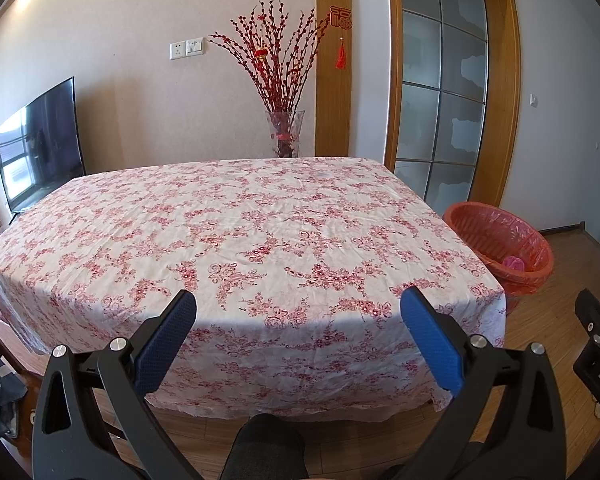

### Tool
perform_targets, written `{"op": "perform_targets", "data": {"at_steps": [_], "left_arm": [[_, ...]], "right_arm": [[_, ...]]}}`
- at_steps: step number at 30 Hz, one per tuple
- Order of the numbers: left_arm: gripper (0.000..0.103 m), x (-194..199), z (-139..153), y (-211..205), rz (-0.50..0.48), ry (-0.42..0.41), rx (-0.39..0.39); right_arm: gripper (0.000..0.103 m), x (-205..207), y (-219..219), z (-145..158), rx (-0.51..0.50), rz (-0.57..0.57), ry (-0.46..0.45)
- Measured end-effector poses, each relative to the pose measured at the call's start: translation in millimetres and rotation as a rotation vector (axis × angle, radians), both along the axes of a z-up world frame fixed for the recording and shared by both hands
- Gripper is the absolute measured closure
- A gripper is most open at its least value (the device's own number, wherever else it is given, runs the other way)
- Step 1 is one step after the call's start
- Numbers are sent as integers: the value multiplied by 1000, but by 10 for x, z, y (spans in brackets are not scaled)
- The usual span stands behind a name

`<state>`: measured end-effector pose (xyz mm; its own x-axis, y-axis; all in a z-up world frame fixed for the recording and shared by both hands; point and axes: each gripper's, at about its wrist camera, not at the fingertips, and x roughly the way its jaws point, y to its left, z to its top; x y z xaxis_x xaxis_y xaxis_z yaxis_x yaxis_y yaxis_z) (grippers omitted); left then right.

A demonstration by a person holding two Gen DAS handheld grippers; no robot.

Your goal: Collect trash

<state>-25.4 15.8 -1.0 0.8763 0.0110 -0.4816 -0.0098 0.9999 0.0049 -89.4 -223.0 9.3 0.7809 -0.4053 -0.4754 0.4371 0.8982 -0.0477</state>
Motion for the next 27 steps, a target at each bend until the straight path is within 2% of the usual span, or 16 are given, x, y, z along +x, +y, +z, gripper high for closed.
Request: {"op": "perform_targets", "data": {"at_steps": [27], "left_arm": [[3, 18, -12, -18, -7, 12, -2]], "right_arm": [[4, 6, -15, -22, 2, -1, 2]]}}
